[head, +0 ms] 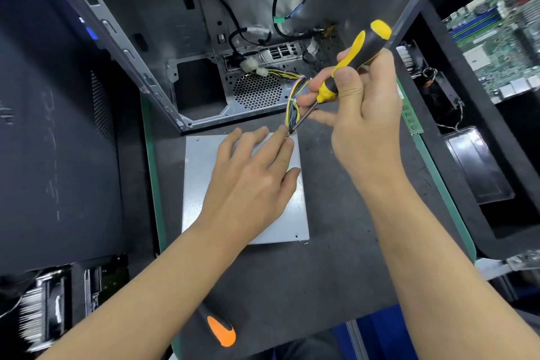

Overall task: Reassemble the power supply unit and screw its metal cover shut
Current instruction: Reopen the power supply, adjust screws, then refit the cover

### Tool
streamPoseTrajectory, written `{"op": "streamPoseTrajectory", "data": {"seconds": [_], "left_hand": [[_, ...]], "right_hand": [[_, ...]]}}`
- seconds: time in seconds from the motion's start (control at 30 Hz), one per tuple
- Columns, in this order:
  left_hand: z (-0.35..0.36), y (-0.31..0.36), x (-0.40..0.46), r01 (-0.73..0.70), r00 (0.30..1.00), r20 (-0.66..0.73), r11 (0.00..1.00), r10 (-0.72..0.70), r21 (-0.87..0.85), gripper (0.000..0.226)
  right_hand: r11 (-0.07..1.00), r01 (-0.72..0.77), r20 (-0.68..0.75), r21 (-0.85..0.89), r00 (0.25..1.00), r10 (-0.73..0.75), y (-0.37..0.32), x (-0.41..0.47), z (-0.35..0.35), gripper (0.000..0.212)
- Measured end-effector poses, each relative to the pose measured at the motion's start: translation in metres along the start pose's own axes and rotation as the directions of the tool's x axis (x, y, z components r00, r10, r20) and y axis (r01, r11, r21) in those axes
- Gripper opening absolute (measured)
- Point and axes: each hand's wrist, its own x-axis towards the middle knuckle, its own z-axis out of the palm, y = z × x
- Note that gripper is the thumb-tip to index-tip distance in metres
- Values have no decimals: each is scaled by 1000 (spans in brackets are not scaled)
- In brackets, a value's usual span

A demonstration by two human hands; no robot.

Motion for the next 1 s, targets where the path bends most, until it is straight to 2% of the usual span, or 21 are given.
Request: {"op": "streamPoseTrajectory", "data": {"seconds": [0.77, 1.0], "left_hand": [[1, -2, 0, -9, 1000, -22, 1000, 9, -23, 38], [1, -3, 1, -9, 1000, -6, 999, 9, -36, 39]], "right_hand": [[1000, -16, 8, 19, 1000, 16, 0, -4, -3, 6], [985, 60, 56, -161, 997, -52, -15, -2, 2, 32]]}}
